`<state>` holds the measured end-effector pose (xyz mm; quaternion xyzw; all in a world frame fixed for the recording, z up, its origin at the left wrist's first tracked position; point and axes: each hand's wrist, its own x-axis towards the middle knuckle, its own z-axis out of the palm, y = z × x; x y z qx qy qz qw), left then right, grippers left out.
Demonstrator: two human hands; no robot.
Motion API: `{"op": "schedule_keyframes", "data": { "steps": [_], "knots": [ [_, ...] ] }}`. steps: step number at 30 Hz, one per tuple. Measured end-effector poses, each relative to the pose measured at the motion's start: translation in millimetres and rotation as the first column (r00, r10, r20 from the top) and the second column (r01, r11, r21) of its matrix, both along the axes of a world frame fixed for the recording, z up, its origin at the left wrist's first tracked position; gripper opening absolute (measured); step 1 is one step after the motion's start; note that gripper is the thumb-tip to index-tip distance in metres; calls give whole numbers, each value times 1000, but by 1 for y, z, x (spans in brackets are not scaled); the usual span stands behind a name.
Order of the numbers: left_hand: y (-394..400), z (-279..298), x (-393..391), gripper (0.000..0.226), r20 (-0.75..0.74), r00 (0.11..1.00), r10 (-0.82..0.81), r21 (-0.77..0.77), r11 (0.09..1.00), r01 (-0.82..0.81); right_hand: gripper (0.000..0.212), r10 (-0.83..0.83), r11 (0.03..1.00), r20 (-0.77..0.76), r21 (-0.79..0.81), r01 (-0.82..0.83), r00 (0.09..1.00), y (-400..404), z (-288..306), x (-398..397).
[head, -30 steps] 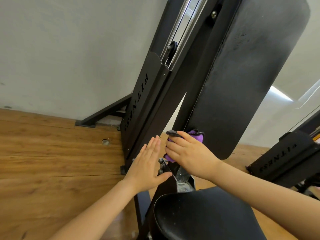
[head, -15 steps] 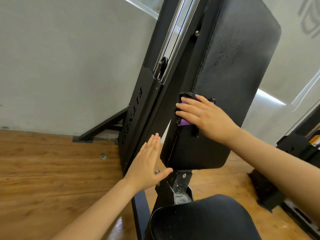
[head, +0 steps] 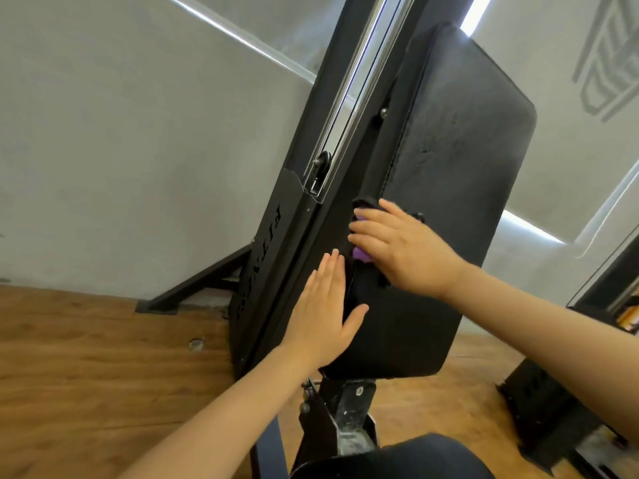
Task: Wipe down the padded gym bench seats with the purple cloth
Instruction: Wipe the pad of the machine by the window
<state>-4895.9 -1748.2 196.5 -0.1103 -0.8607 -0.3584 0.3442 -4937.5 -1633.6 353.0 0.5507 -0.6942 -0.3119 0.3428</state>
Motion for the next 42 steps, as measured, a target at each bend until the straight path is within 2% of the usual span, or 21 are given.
{"op": "schedule_keyframes", "data": {
  "steps": [2,6,10,12,16,19,21,24,26,32,36,38,41,42],
  "knots": [
    [5,5,-2,76,-3,1000,1,59,998,-1,41,-20,999,7,50,19,1000,1,-3,2],
    [12,0,-2,76,-21,1000,13,104,994,-10,39,69,988,-61,140,-60,996,-1,35,-9],
    [6,0,-5,74,-55,998,2,61,998,1,31,61,997,-68,-35,-63,996,-9,64,-20],
    [0,3,-9,75,-75,997,-11,-4,1000,10,36,39,997,-39,-65,-42,998,-9,60,-18],
    [-10,23,-22,74,-155,986,-59,-43,998,53,51,-34,998,-30,58,36,999,-1,53,-13],
    [-14,37,-35,76,-200,976,-89,-54,995,80,43,32,977,15,211,-35,999,-3,80,-20],
    [-20,41,-42,80,-225,969,-104,-90,992,85,56,31,967,15,251,-34,999,-13,105,-26],
    [-28,46,-50,84,-257,957,-134,-148,984,98,55,-51,995,-50,77,55,997,-26,146,-29],
    [-31,54,-55,85,-279,950,-141,-152,983,101,57,-117,993,-51,1,117,992,-34,150,-25],
    [-30,75,-65,80,-325,931,-168,-98,985,144,45,-138,964,-103,215,157,985,-28,108,-14],
    [-28,71,-64,76,-309,926,-218,-81,976,202,40,-83,956,-98,272,107,992,-33,123,-19],
    [-29,70,-63,73,-311,920,-241,-82,971,227,30,-60,945,-86,316,84,995,-33,131,-24],
    [-30,70,-63,70,-309,909,-278,-79,960,267,40,-65,929,-82,359,90,995,-35,143,-24],
    [-29,69,-63,69,-311,905,-289,-74,957,280,37,-73,930,-82,353,98,994,-37,151,-24]
  ]
}}
